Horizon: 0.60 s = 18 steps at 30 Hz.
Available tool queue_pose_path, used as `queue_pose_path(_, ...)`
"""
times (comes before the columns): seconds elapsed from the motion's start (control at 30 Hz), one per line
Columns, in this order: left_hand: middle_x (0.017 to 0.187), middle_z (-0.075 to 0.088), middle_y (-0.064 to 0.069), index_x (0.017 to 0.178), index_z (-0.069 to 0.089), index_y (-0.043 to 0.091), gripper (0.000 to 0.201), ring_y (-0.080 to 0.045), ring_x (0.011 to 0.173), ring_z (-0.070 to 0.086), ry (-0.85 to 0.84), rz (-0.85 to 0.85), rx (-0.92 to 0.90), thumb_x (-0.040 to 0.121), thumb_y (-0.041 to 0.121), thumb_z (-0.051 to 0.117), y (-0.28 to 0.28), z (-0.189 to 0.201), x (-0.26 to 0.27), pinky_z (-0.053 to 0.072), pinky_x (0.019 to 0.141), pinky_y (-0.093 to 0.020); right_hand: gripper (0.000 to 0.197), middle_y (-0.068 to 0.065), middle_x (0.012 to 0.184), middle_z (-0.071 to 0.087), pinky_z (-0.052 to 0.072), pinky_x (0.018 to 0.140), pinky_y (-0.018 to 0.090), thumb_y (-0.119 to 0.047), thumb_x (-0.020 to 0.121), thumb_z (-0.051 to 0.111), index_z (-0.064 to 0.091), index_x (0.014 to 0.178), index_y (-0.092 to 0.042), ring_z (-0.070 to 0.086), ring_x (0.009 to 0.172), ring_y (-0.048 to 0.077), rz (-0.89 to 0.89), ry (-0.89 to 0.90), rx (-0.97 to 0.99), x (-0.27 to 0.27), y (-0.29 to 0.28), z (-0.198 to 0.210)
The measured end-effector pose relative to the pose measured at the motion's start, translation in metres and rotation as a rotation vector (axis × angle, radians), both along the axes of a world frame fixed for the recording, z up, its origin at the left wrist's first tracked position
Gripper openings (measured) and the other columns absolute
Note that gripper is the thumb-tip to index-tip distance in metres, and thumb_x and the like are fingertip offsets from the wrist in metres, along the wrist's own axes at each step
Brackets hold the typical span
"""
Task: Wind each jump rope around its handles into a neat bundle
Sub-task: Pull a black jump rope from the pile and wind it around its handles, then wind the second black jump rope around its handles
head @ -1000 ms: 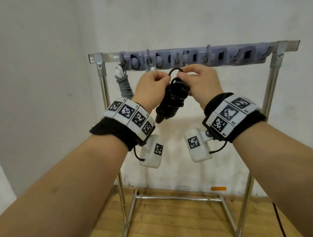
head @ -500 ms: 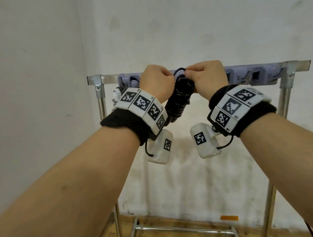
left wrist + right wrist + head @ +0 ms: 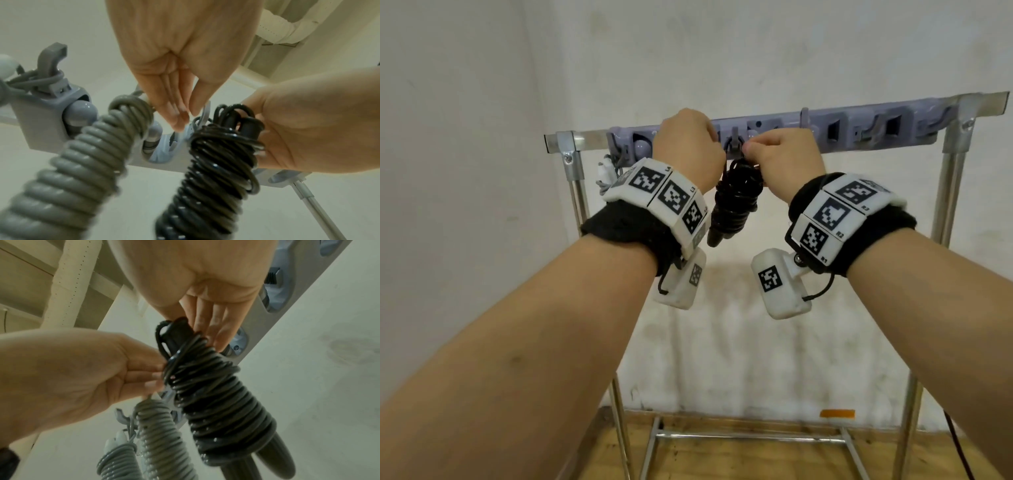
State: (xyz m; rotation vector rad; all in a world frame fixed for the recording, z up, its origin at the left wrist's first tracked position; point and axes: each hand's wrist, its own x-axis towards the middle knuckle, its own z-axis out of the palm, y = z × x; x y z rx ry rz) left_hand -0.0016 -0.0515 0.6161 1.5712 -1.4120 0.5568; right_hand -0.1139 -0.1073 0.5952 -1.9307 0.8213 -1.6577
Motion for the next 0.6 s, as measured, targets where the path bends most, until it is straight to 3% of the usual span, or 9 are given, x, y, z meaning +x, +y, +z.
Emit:
queue_pose_path(0.07, 0.092, 0.069, -0.001, 0.096, 0.069, 0.014, 0.018, -0.017, 0.082, 0.061, -0.022, -0.046, -0.137, 0.089, 0.014, 0.052, 0.010, -0.009, 0.001, 0.044, 0.071, -0.024, 0.016, -0.005, 0.076, 0.061, 0.041, 0.058, 0.008, -0.016, 0.090, 0.053, 0.068, 0.084, -0.015, 0.053, 0.066, 0.004, -0.063, 0.005, -0.044, -0.004, 0.005, -0.010)
queue_pose_path(0.17, 0.082, 0.061, 0.010, 0.097, 0.065, 0.018, 0.016, -0.009, 0.072, 0.056, -0.028, -0.192, -0.246, 0.089, 0.015, 0.051, 0.028, -0.040, 0.003, 0.044, 0.068, -0.022, 0.013, -0.002, 0.089, 0.063, 0.045, 0.073, 0.022, -0.017, 0.092, 0.048, 0.060, 0.088, -0.019, 0.058, 0.082, 0.013, -0.133, -0.087, -0.064, -0.015, 0.013, -0.037)
queue_pose_path(0.27, 0.073, 0.053, 0.016, 0.092, 0.059, 0.025, 0.013, -0.004, 0.065, 0.054, -0.002, -0.314, -0.170, 0.083, 0.018, 0.055, 0.048, -0.085, 0.005, 0.045, 0.064, -0.020, 0.010, -0.003, 0.087, 0.061, 0.051, 0.083, 0.037, -0.015, 0.091, 0.047, 0.056, 0.087, -0.019, 0.061, 0.088, 0.021, -0.157, -0.127, -0.047, -0.030, 0.024, -0.078)
queue_pose_path(0.33, 0.072, 0.056, 0.014, 0.091, 0.060, 0.024, 0.013, -0.007, 0.064, 0.056, 0.009, -0.366, -0.075, 0.078, 0.020, 0.057, 0.059, -0.122, 0.006, 0.045, 0.061, -0.020, 0.009, -0.005, 0.080, 0.060, 0.052, 0.078, 0.036, -0.016, 0.088, 0.050, 0.058, 0.083, -0.019, 0.062, 0.083, 0.021, -0.132, -0.014, -0.025, -0.038, 0.032, -0.116)
queue_pose_path(0.43, 0.072, 0.060, 0.011, 0.091, 0.062, 0.023, 0.018, -0.007, 0.065, 0.058, -0.006, -0.397, 0.153, 0.075, 0.027, 0.056, 0.071, -0.189, 0.007, 0.046, 0.058, -0.019, 0.011, -0.004, 0.071, 0.061, 0.046, 0.067, 0.024, -0.017, 0.085, 0.056, 0.061, 0.076, -0.018, 0.059, 0.070, 0.016, -0.057, 0.248, 0.043, -0.049, 0.044, -0.185)
queue_pose_path(0.5, 0.071, 0.061, 0.010, 0.091, 0.064, 0.021, 0.020, -0.006, 0.066, 0.059, -0.024, -0.406, 0.305, 0.074, 0.029, 0.056, 0.077, -0.239, 0.010, 0.050, 0.061, -0.025, 0.013, -0.004, 0.070, 0.062, 0.043, 0.063, 0.017, -0.019, 0.086, 0.059, 0.062, 0.074, -0.019, 0.057, 0.067, 0.013, -0.006, 0.424, 0.132, -0.054, 0.050, -0.234)
queue_pose_path(0.6, 0.072, 0.061, 0.010, 0.091, 0.063, 0.023, 0.017, -0.009, 0.067, 0.058, -0.045, -0.405, 0.550, 0.076, 0.029, 0.059, 0.082, -0.317, 0.014, 0.052, 0.065, -0.033, 0.013, -0.003, 0.074, 0.063, 0.044, 0.067, 0.025, -0.025, 0.087, 0.060, 0.065, 0.077, -0.018, 0.057, 0.071, 0.015, 0.086, 0.702, 0.267, -0.057, 0.055, -0.309)
